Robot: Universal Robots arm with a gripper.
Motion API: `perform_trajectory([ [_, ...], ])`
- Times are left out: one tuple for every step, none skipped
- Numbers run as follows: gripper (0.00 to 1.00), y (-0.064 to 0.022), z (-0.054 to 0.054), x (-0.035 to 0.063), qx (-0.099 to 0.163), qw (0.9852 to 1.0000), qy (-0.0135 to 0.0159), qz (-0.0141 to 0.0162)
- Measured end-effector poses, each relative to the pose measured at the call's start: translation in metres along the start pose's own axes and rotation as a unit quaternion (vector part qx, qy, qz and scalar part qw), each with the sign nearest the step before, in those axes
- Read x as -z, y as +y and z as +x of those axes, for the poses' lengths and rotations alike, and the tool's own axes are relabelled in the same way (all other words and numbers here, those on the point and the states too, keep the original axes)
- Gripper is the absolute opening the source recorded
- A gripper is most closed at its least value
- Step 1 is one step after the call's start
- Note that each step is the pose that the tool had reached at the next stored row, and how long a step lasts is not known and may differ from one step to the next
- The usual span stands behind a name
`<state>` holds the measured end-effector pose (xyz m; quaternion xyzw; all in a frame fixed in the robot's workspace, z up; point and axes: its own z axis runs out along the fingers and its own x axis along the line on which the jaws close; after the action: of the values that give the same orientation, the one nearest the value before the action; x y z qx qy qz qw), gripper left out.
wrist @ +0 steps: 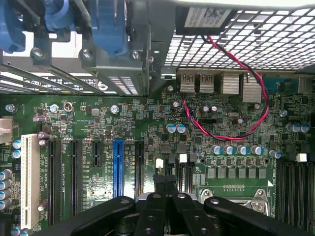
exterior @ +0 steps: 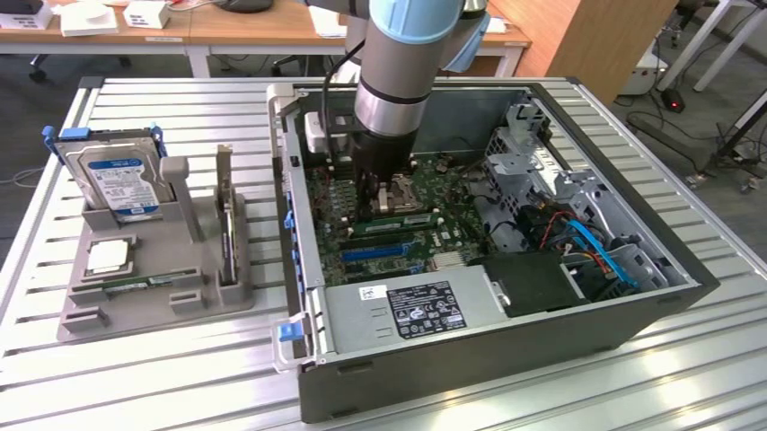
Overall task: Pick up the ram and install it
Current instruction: 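Press down the ram until it locks into place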
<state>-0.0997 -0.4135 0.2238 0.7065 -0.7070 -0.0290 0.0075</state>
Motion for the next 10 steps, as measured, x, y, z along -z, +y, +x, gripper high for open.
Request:
perform_trajectory([
  [0.09, 0.0, 0.0, 0.001, 0.0, 1.0, -0.0002, 0.0002],
  [0.09, 0.0002, 0.0, 0.0029, 0.0, 1.0, 0.0002, -0.0001],
  [0.09, 0.0003, 0.0, 0.0051, 0.0, 1.0, 0.0003, -0.0003],
  [0.09, 0.0005, 0.0, 0.0074, 0.0, 1.0, 0.0003, -0.0002],
  [0.09, 0.0006, 0.0, 0.0097, 0.0, 1.0, 0.0003, -0.0002],
  [0.09, 0.0007, 0.0, 0.0121, 0.0, 1.0, 0.0004, -0.0003],
  [0.09, 0.0008, 0.0, 0.0143, 0.0, 1.0, 0.0003, -0.0002],
  [0.09, 0.0009, 0.0, 0.0164, 0.0, 1.0, 0.0003, -0.0002],
  [0.09, 0.001, 0.0, 0.0183, 0.0, 1.0, 0.0003, -0.0002],
  [0.09, 0.0011, -0.001, 0.0198, 0.0, 1.0, 0.0003, -0.0002],
])
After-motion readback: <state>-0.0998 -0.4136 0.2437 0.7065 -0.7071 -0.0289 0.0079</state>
